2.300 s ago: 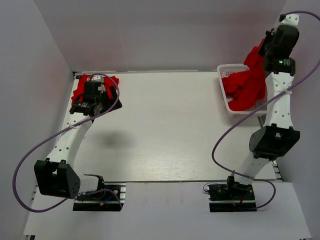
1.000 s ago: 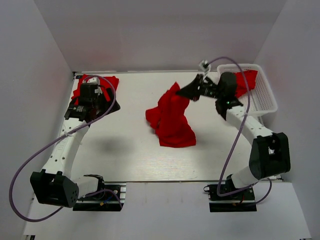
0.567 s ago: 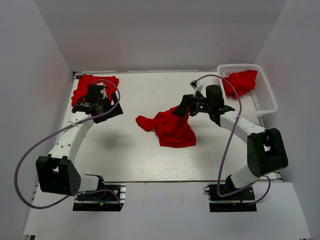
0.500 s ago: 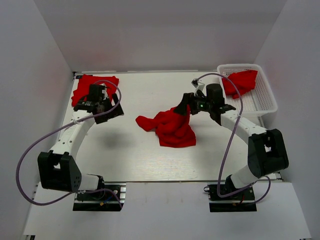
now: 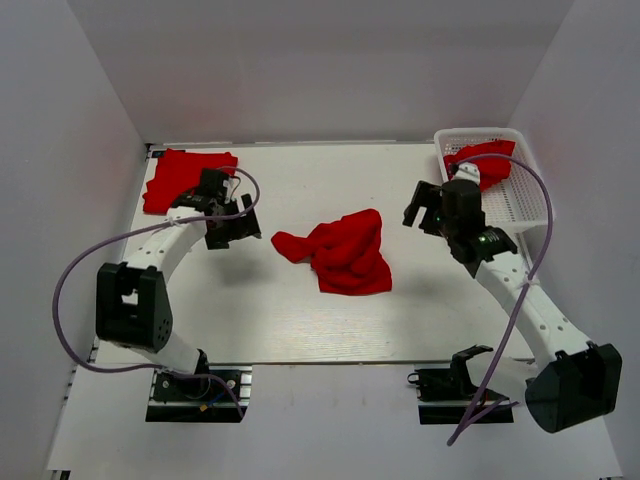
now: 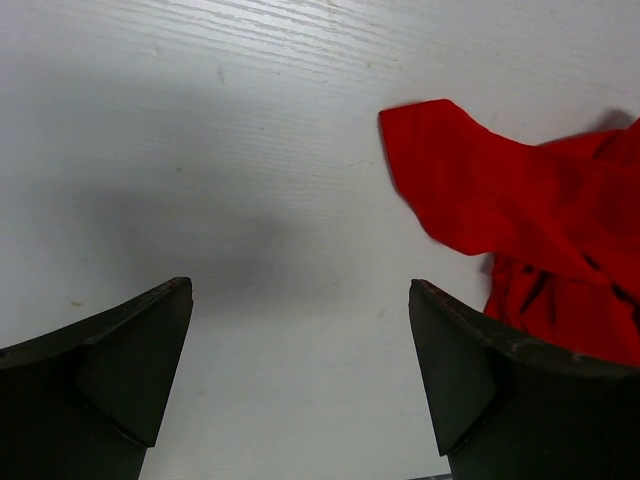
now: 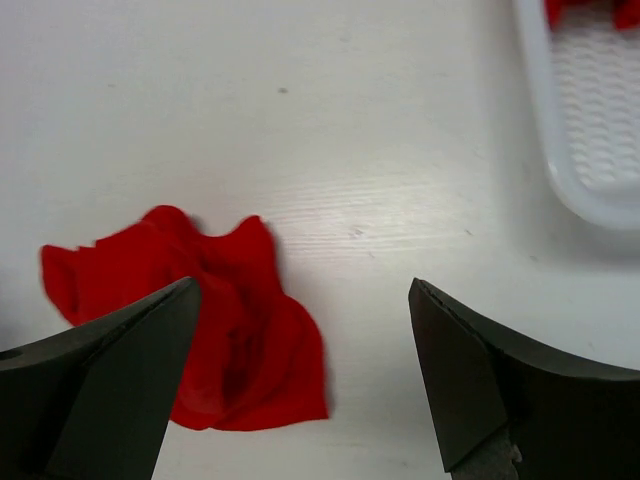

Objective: Fold and stack the t-shirts
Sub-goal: Flatten out the tshirt

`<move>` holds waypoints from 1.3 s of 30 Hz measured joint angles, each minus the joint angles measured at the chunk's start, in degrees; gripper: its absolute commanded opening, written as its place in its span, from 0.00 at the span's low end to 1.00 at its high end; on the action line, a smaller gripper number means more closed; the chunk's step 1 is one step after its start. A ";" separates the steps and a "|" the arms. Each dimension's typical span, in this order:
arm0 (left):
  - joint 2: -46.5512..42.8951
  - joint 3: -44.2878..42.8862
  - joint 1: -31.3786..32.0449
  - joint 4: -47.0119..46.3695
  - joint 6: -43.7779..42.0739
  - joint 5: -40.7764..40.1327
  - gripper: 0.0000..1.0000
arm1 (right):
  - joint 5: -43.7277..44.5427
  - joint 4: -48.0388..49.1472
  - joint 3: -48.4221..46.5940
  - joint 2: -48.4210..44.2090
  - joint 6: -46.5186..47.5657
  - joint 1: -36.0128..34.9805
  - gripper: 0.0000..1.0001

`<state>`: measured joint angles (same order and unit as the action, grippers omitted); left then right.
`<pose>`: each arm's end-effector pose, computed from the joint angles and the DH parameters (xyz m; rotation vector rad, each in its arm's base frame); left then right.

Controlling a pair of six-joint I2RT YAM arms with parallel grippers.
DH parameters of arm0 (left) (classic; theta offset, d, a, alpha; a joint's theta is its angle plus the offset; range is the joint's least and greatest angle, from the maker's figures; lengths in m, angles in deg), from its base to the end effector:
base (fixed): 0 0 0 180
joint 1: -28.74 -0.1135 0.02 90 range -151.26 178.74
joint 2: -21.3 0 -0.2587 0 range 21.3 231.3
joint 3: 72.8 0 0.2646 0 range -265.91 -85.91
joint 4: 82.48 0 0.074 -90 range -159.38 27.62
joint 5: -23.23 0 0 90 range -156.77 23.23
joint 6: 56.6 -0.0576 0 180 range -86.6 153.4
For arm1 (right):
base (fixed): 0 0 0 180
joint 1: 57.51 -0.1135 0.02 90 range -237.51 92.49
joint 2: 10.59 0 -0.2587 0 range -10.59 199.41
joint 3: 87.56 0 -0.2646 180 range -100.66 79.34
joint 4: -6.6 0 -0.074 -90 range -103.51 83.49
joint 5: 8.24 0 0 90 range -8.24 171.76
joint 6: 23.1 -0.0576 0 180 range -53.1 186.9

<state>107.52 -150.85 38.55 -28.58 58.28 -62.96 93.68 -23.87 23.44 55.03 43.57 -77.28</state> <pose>0.3210 -0.0594 0.2179 -0.3297 2.6614 -0.2839 0.2801 0.0880 0.3054 0.1934 2.0333 0.2601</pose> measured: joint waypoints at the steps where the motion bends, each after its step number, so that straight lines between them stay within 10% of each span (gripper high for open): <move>1: 1.66 -0.52 0.59 -0.17 -0.28 0.07 1.00 | 1.75 -1.22 0.70 -0.92 -0.72 0.04 0.90; 23: 24.52 -10.25 12.41 -3.32 -9.42 -4.55 0.89 | -2.05 -9.09 17.90 -8.98 -1.95 0.15 0.89; 32: 25.53 -10.88 12.85 -5.53 -9.75 -5.75 0.43 | -6.93 -4.85 20.24 -6.56 -1.60 0.07 0.86; 37: 25.68 -10.45 13.07 -7.93 -10.56 -4.09 0.00 | -8.24 -2.03 21.09 -3.08 -1.60 -0.33 0.82; 39: 25.68 -10.23 13.25 -8.83 -10.71 -3.32 0.00 | -9.01 -0.76 21.11 -0.98 -1.60 -0.63 0.80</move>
<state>133.20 -161.08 51.79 -37.41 47.57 -66.28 84.67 -24.64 44.55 54.05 41.97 -77.92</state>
